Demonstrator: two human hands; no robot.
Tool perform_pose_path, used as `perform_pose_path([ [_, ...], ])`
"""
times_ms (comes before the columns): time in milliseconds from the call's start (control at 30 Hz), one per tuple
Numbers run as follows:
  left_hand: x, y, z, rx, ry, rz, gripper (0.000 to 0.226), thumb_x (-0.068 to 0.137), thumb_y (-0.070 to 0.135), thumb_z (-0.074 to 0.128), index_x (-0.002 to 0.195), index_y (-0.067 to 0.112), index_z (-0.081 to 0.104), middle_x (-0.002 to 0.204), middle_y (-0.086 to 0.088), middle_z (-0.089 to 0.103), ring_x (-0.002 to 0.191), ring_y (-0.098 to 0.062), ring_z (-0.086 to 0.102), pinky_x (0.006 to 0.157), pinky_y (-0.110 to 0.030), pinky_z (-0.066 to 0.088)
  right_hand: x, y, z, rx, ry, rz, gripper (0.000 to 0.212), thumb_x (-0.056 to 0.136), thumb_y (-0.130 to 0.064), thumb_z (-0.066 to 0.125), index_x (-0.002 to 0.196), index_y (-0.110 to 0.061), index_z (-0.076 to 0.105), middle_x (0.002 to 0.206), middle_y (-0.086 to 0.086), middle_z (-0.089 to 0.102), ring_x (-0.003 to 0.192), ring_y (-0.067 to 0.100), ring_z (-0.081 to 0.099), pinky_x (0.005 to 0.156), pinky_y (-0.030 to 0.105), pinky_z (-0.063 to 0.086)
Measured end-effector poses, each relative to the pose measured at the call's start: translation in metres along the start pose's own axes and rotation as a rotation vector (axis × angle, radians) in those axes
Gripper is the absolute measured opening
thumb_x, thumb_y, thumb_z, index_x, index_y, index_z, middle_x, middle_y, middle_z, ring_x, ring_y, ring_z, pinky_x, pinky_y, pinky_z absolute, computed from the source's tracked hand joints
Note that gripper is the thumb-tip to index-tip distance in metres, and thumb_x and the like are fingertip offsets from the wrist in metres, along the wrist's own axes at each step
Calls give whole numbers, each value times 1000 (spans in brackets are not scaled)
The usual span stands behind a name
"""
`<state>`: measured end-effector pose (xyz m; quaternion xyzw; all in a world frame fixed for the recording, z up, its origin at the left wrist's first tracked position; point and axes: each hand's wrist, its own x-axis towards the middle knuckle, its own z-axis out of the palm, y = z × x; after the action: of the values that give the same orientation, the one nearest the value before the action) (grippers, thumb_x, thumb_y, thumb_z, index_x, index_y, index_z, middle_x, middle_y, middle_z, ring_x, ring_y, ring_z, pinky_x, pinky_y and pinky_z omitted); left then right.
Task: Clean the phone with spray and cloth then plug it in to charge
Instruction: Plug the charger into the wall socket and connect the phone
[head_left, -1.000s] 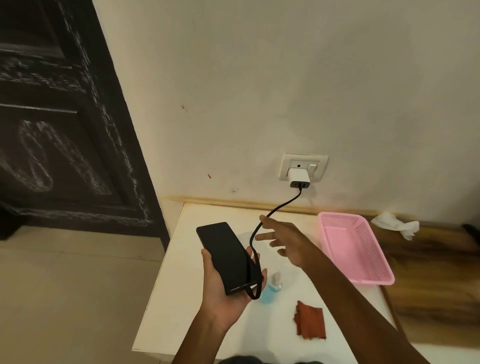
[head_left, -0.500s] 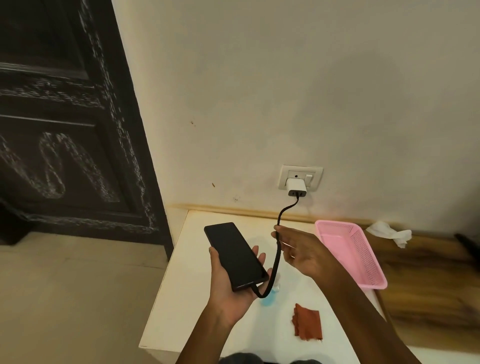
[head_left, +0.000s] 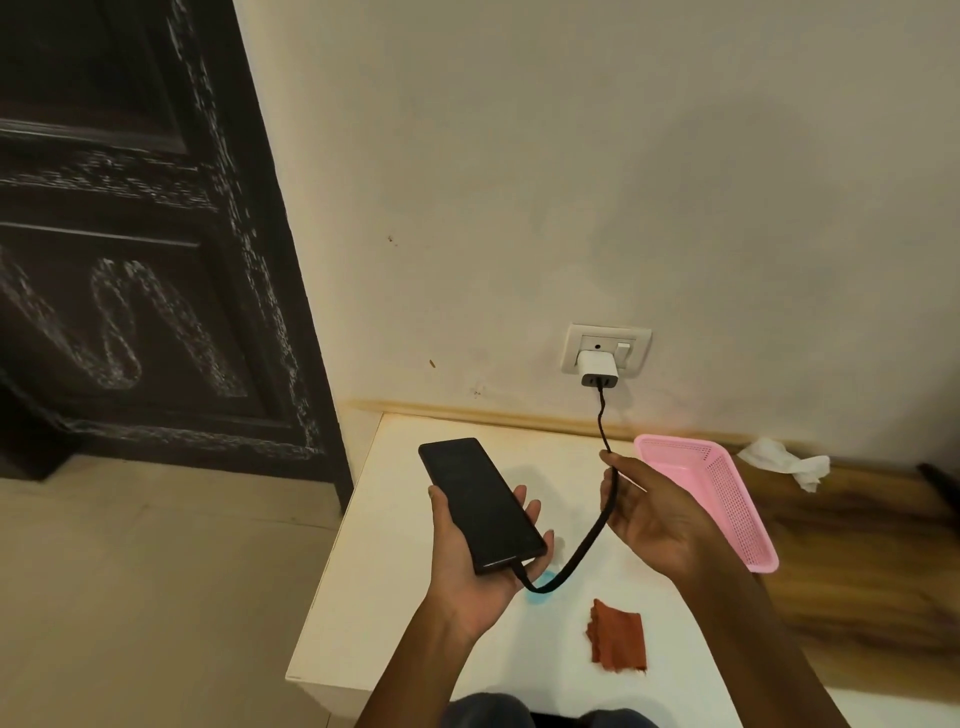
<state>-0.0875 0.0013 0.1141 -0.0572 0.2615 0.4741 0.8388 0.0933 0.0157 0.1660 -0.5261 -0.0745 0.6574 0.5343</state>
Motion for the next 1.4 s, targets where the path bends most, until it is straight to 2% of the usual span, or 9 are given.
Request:
perform_pose_path([
  [200, 2, -1, -1, 3, -14, 3, 69, 82, 67, 47, 123, 12, 56, 118, -17, 66, 96, -34, 68, 83, -54, 52, -8, 4, -8, 57, -65, 11, 31, 81, -14, 67, 110, -3, 61, 64, 6, 58, 52, 13, 58, 52, 22, 55],
  [433, 8, -2, -6, 2, -43, 11, 69, 82, 68, 47, 123, 13, 57, 120, -17, 66, 99, -35, 68, 86, -54, 51, -18, 14, -12, 80, -34, 44, 10, 83, -13, 67, 86, -7, 60, 57, 5, 55, 47, 14, 54, 47, 23, 53],
  [600, 14, -1, -9, -7, -79, 15, 69, 82, 68, 47, 124, 14, 56, 122, -17, 65, 105, -35, 66, 91, -58, 48, -22, 21, -16, 72, 9, 33, 7, 87, -14, 63, 86, -7, 60, 50, 5, 53, 40, 12, 52, 44, 21, 50],
  [767, 20, 6, -13, -13, -174, -6, 71, 80, 67, 51, 127, 13, 56, 129, -16, 61, 117, -35, 58, 99, -64, 39, -21, 21, -23, 10, 54, -21, 8, 88, -12, 60, 81, -11, 57, 45, 1, 45, 37, 9, 43, 41, 19, 41],
  [867, 23, 12, -14, 6, -229, -9, 66, 80, 60, 56, 127, 14, 59, 133, -18, 57, 124, -37, 53, 101, -67, 34, -18, 19, -26, -16, 113, -59, 14, 88, -11, 59, 77, -13, 53, 44, 0, 38, 38, 9, 35, 47, 23, 33],
  [1033, 31, 15, -10, 20, -213, 14, 58, 86, 56, 48, 125, 14, 62, 135, -17, 56, 125, -36, 51, 106, -59, 33, -13, 20, -35, -6, 185, -82, 13, 87, -8, 59, 76, -12, 54, 44, 1, 35, 46, 11, 29, 51, 24, 29],
  [1200, 42, 17, -9, 91, -115, 74, 52, 90, 53, 43, 127, 21, 59, 131, -12, 60, 121, -34, 55, 95, -49, 47, -7, 19, -44, -13, 226, -110, 10, 86, -8, 60, 78, -13, 56, 42, 1, 38, 45, 11, 33, 51, 24, 31],
  [1300, 48, 17, -11, 132, -104, 81, 49, 93, 52, 36, 124, 22, 60, 126, -11, 63, 111, -32, 62, 89, -46, 51, -4, 17, -50, -11, 254, -149, 13, 85, -8, 60, 75, -14, 55, 42, 0, 38, 43, 10, 34, 52, 24, 33],
  [1400, 56, 17, -14, 171, -98, 95, 48, 96, 50, 31, 126, 23, 58, 130, -10, 60, 120, -32, 55, 89, -47, 49, -1, 13, -54, 12, 265, -205, 12, 86, -6, 58, 76, -13, 55, 40, -1, 38, 42, 9, 35, 54, 25, 34],
])
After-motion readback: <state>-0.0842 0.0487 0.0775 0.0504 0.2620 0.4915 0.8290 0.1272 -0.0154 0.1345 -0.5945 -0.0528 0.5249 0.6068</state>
